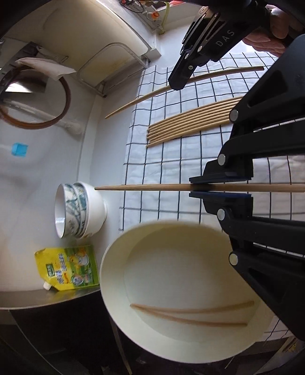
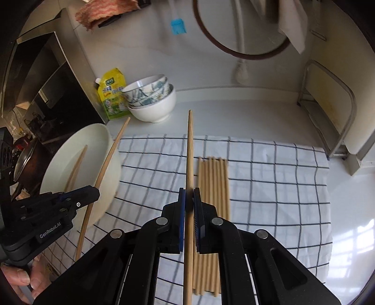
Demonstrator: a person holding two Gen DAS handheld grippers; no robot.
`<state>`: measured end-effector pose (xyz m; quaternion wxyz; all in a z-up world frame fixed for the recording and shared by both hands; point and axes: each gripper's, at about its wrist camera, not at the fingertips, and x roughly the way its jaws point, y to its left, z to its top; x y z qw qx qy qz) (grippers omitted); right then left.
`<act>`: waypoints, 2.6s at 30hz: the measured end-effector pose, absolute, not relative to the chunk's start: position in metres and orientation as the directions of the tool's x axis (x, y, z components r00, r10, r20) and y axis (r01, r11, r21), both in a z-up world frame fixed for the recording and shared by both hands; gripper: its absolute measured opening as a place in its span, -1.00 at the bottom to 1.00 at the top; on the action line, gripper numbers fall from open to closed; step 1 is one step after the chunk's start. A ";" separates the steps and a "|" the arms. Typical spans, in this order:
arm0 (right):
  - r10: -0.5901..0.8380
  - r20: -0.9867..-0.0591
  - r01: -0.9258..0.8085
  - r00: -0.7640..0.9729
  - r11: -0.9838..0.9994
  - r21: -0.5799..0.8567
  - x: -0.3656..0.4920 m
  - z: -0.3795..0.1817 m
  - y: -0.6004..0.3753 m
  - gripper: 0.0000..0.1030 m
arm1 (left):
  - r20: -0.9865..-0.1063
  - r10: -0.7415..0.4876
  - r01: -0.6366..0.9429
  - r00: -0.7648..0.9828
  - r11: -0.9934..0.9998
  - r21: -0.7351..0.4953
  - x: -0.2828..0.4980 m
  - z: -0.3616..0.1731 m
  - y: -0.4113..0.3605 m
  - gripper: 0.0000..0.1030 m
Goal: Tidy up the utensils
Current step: 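Carry the chopstick into the white basin and open the right tool, then withdraw the right tool from the basin toward the chopstick row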
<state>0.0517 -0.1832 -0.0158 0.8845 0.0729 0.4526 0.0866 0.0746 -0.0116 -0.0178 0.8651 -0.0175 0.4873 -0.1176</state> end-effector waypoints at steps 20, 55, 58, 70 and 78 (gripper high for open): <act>0.367 -0.837 -0.228 0.407 0.928 0.296 0.141 -0.061 0.023 -0.87 | -0.887 -0.075 0.036 0.456 0.997 -0.066 0.129 -0.063 0.165 -0.86; 0.294 -0.840 -0.158 0.455 0.955 0.249 0.094 -0.038 -0.024 -0.76 | -0.875 -0.067 0.029 0.479 0.998 -0.061 0.108 -0.037 0.159 0.12; 0.291 -0.837 -0.149 0.463 0.957 0.250 0.087 -0.034 -0.036 -0.69 | -0.872 -0.070 0.039 0.484 0.998 -0.059 0.101 -0.032 0.149 0.14; 0.266 -0.826 -0.108 0.497 0.963 0.246 0.059 -0.020 -0.093 -0.61 | -0.862 -0.096 0.090 0.497 0.994 -0.059 0.082 -0.015 0.095 0.19; 0.241 -0.819 -0.064 0.520 0.968 0.244 0.042 -0.016 -0.140 -0.55 | -0.859 -0.122 0.147 0.497 0.988 -0.056 0.072 -0.009 0.048 0.19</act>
